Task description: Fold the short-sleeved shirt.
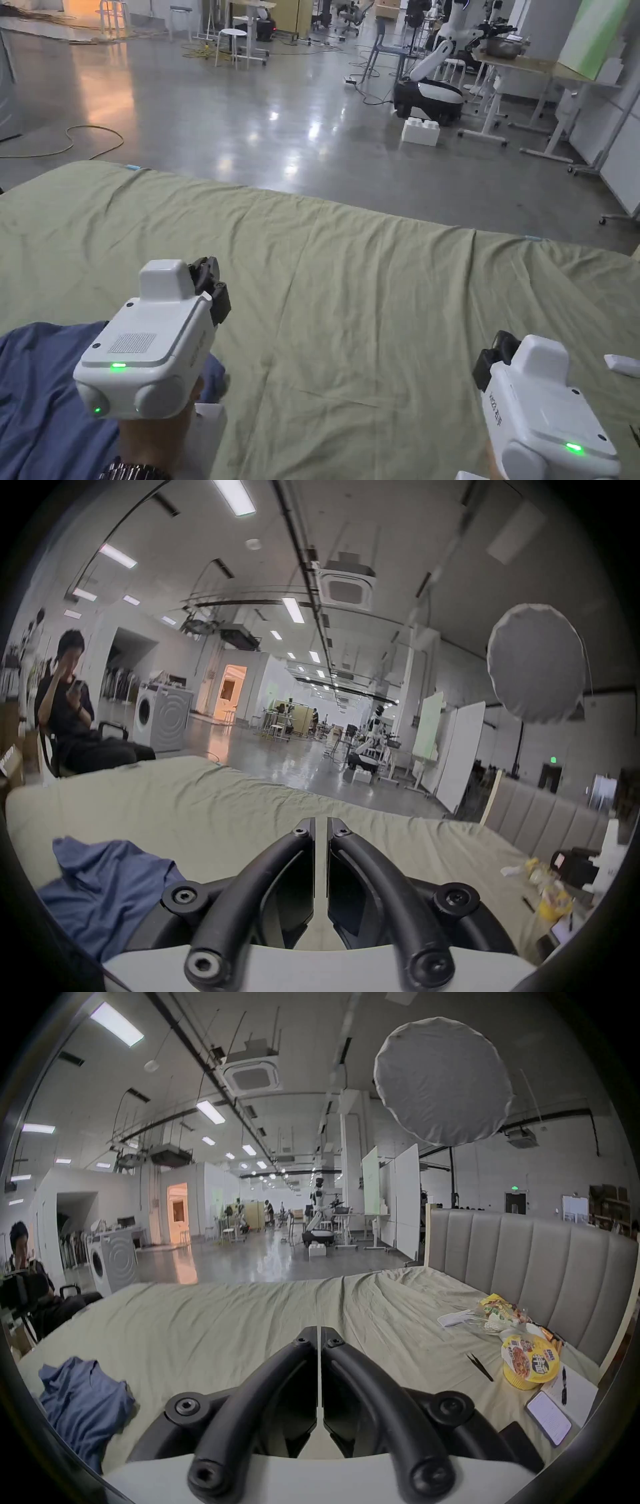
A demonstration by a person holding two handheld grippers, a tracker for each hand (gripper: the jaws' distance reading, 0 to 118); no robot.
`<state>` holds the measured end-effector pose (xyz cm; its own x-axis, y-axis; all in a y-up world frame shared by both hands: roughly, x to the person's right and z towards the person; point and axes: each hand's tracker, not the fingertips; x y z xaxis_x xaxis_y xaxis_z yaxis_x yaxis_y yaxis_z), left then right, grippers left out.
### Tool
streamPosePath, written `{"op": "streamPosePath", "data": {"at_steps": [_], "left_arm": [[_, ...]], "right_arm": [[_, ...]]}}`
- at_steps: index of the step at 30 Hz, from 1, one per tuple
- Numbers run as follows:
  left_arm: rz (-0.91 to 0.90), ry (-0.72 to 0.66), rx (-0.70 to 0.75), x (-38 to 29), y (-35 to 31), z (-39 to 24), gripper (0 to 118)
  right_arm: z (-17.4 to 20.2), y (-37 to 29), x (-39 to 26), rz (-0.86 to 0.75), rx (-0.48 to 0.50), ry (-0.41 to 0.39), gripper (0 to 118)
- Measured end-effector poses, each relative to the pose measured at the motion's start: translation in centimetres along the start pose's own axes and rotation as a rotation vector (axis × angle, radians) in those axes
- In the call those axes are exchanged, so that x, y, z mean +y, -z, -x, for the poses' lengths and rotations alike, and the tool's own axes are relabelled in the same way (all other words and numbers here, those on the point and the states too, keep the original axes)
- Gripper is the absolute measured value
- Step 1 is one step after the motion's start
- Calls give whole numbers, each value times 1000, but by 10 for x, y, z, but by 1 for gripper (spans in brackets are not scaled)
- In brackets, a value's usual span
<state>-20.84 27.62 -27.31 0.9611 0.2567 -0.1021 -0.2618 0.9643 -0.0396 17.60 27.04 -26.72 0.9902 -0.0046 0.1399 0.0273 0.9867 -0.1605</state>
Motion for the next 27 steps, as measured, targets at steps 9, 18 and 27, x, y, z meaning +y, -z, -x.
{"op": "streamPosePath", "data": {"at_steps": [9,18,27], "left_arm": [[57,184,23,3,-4,-8,6],[343,116,40,7,-15,71,6],[628,118,250,-15,-21,176,98]], "right_arm": [[14,-7,8,-41,33,-31,2],[30,-6,-4,-14,112,-107,2],[53,3,-21,27,163,-174,2]]}}
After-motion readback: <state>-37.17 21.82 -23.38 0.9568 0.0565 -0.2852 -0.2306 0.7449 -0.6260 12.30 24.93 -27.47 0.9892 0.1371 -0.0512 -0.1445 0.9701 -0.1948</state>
